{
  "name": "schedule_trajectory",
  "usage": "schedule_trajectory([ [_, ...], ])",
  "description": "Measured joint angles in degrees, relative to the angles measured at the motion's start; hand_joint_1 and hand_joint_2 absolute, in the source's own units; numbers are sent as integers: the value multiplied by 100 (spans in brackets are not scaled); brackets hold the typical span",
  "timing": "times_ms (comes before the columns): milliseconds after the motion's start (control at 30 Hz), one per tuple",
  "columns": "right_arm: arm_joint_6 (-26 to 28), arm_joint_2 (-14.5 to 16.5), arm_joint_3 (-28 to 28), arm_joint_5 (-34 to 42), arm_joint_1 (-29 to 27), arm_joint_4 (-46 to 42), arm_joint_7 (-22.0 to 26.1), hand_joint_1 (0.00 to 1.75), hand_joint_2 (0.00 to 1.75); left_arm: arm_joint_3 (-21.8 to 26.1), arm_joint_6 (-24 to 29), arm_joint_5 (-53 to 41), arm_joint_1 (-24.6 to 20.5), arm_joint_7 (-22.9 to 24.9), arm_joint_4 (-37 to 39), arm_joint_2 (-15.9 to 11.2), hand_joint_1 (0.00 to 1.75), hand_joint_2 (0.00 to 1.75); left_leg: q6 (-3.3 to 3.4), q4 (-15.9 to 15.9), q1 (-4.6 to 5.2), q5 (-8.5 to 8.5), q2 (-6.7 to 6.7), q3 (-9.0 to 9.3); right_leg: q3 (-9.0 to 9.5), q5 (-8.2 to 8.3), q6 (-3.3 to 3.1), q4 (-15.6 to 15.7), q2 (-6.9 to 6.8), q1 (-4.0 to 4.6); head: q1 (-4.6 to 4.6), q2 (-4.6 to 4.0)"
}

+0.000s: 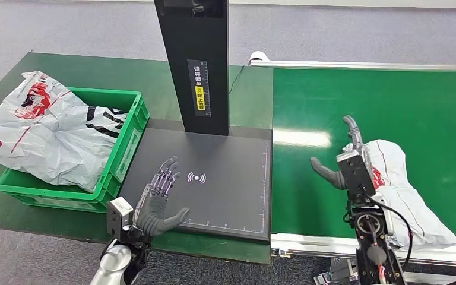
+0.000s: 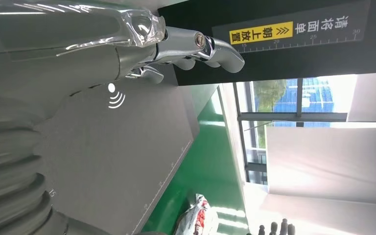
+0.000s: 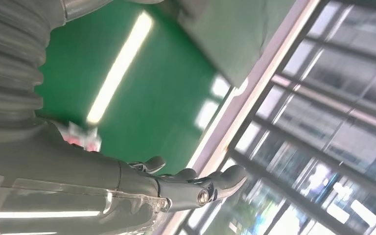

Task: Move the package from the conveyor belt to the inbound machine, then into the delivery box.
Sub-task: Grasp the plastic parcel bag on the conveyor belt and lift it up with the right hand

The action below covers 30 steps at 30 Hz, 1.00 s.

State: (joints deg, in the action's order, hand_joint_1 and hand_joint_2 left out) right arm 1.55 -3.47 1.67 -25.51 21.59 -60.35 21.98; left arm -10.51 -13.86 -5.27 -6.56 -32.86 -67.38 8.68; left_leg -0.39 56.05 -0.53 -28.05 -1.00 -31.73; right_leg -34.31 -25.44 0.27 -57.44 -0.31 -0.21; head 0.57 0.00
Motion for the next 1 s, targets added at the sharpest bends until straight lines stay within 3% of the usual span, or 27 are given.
schedule_trajectory([
  [300, 567, -343, 274, -784, 846, 1180, -114, 0, 175, 4, 48, 42, 11, -8, -5, -35, 0, 175, 0, 0, -1, 0, 6, -3, -1, 0, 1, 0, -4, 1, 2, -1],
  [467, 931, -528, 300, -1196, 1131, 1674, -533, 0, 175, 17, 50, 41, 25, -8, -20, -53, 0, 175, 1, 0, 0, 0, 9, -4, 0, 0, 2, 0, -6, -1, 2, 0],
  [700, 558, -866, 263, -2173, 1490, 2546, -1635, 0, 175, 66, 28, -3, 40, 29, -20, -70, 0, 175, 1, 1, 1, 0, 16, -4, 0, 1, 2, 0, -11, -2, 2, 0],
  [1000, 510, -984, 169, -2375, 1508, 3017, -1892, 0, 175, 121, 25, -15, 43, 50, -20, -75, 0, 175, 1, 1, 0, -1, 19, -7, -1, -1, 2, 0, -13, 0, 3, 0],
])
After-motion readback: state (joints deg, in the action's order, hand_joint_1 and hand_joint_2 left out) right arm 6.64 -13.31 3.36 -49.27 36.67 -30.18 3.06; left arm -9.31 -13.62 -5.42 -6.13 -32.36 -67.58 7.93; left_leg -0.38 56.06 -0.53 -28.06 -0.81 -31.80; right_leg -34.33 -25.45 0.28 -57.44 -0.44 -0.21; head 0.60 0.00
